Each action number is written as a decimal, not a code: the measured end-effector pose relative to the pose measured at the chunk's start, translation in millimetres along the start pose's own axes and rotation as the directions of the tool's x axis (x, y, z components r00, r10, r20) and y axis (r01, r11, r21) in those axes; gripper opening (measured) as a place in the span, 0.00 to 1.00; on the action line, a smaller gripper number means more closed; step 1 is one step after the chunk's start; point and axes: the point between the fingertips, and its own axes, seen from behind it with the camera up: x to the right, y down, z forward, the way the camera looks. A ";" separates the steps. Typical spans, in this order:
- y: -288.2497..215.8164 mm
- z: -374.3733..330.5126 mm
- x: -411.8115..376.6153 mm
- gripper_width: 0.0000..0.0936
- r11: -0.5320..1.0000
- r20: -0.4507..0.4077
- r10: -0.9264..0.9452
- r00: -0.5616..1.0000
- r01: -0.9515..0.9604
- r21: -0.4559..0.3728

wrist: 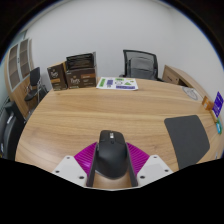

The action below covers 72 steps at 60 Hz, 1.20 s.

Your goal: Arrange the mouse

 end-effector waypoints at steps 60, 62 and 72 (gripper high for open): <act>-85.2 -71.9 291.4 0.35 0.985 -0.195 0.148 0.969 -0.128 0.112; -75.2 -64.5 297.1 0.35 0.986 -0.198 0.149 0.969 -0.130 0.103; -29.8 -36.1 306.0 0.35 0.992 -0.187 0.124 0.974 -0.119 0.039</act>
